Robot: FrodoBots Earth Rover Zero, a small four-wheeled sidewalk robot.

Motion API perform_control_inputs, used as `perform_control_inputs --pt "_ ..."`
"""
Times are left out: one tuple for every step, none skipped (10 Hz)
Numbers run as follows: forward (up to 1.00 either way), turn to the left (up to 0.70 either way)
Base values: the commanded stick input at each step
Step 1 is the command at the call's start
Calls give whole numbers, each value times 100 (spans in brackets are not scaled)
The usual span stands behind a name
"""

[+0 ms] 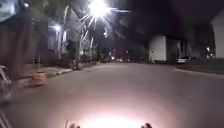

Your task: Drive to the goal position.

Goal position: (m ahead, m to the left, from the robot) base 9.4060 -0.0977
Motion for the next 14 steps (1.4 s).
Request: perform_control_inputs --pt "70 0" --pt "70 0" --pt "70 0" --pt "70 0" --pt "70 0" --pt "70 0" --pt "70 0" --pt "70 0" --pt "70 0" --pt "70 0" --pt "70 0" --pt "70 0" --pt "70 0" --pt "70 0"
